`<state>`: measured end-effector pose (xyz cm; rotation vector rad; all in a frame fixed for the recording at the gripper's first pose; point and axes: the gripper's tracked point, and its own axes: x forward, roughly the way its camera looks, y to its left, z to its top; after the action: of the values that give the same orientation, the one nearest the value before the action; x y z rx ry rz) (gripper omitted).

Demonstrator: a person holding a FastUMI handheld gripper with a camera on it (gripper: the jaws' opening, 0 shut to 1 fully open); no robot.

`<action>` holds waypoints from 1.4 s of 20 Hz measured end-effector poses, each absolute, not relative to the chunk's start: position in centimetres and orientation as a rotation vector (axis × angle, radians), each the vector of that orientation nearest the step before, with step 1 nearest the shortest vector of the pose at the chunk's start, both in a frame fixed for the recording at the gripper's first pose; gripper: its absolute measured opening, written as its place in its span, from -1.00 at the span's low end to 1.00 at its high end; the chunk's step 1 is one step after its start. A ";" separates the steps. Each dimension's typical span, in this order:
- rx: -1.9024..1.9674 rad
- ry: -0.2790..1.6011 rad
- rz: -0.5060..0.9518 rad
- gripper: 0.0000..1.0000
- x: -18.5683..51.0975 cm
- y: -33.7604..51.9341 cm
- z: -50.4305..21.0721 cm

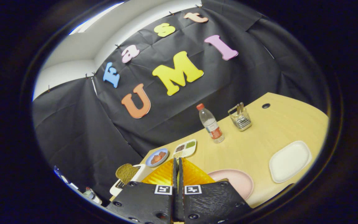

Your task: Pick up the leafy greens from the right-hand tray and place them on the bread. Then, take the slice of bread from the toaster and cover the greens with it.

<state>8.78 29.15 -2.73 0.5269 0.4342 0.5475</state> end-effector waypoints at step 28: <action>0.340 0.476 0.301 -0.01 10.7 21.3 -15.7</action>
<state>10.73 21.29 -15.73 0.3401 0.4764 0.3015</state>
